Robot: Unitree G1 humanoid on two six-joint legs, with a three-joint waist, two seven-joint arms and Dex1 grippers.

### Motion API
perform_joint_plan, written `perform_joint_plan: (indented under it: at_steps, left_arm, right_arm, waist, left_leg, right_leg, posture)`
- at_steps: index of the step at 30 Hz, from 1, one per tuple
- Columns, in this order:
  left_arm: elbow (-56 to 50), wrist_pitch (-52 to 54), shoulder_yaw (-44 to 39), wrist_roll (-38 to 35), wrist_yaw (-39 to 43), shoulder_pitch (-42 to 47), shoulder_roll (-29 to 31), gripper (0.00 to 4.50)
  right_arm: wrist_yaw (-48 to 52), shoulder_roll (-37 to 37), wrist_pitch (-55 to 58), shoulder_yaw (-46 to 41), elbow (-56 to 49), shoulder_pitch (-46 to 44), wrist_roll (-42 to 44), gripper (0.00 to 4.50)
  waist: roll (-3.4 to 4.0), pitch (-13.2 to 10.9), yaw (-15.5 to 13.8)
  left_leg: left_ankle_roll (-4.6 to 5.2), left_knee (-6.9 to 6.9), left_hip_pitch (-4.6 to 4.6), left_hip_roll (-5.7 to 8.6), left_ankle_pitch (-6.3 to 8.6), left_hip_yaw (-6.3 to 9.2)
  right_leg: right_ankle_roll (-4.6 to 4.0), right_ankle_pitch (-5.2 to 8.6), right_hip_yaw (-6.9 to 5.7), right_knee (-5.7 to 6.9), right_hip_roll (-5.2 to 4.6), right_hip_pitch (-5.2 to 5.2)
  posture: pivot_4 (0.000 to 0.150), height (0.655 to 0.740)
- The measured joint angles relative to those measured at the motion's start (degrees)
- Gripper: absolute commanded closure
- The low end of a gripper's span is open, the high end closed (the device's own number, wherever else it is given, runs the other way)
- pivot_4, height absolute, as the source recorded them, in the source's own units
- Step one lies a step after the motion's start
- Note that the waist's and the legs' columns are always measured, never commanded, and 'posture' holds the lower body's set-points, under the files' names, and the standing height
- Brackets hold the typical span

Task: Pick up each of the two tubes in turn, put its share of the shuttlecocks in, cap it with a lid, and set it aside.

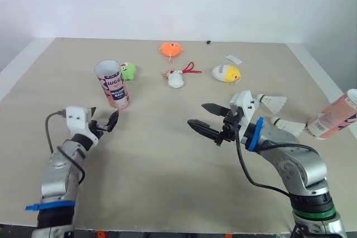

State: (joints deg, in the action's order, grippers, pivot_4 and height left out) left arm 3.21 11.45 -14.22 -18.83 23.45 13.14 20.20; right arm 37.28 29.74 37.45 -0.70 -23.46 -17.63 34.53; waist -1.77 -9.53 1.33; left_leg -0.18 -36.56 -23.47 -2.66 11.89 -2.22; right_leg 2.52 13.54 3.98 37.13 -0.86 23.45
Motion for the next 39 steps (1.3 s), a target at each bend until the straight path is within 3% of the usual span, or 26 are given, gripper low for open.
perform_joint_plan:
  at_steps: [20,23,27,39]
  left_arm:
    - [26.6,-6.8,4.3,5.8,4.5,20.6,3.1,0.00]
    - [31.1,-9.2,4.4,6.3,5.3,22.6,3.0,0.72]
    - [36.0,-12.1,4.4,6.6,5.7,25.1,2.9,2.08]
    - [41.3,-18.0,4.2,7.4,6.6,26.3,4.0,2.08]
  right_arm:
    - [-2.6,0.9,1.3,-2.2,-3.9,2.4,0.8,0.05]
    - [-2.7,1.3,1.4,-2.3,-4.0,2.6,0.8,0.00]
    - [-2.8,1.5,1.4,-2.4,-4.3,2.8,0.9,0.00]
    - [-2.4,2.7,1.6,-3.7,-4.3,3.0,2.0,0.00]
  waist:
    - [-0.09,0.0,0.0]
    - [-0.09,0.0,0.0]
    - [-0.09,0.0,0.0]
    - [-0.10,0.0,0.0]
  left_leg:
    - [-0.03,-0.01,-0.08,0.04,0.02,0.02]
    - [-0.03,-0.01,-0.10,0.04,0.02,0.01]
    - [-0.03,-0.01,-0.11,0.04,0.02,0.02]
    - [-0.03,-0.01,-0.10,0.03,0.02,0.02]
  right_leg:
    - [0.03,-0.01,-0.01,-0.01,-0.02,0.01]
    - [0.02,-0.01,-0.01,-0.03,-0.02,0.01]
    - [0.02,-0.01,-0.02,-0.02,-0.02,0.02]
    - [0.03,-0.02,-0.02,-0.02,-0.01,0.02]
  posture:
    - [0.150,0.7400]
    - [0.150,0.7400]
    - [0.150,0.7400]
    - [0.150,0.7400]
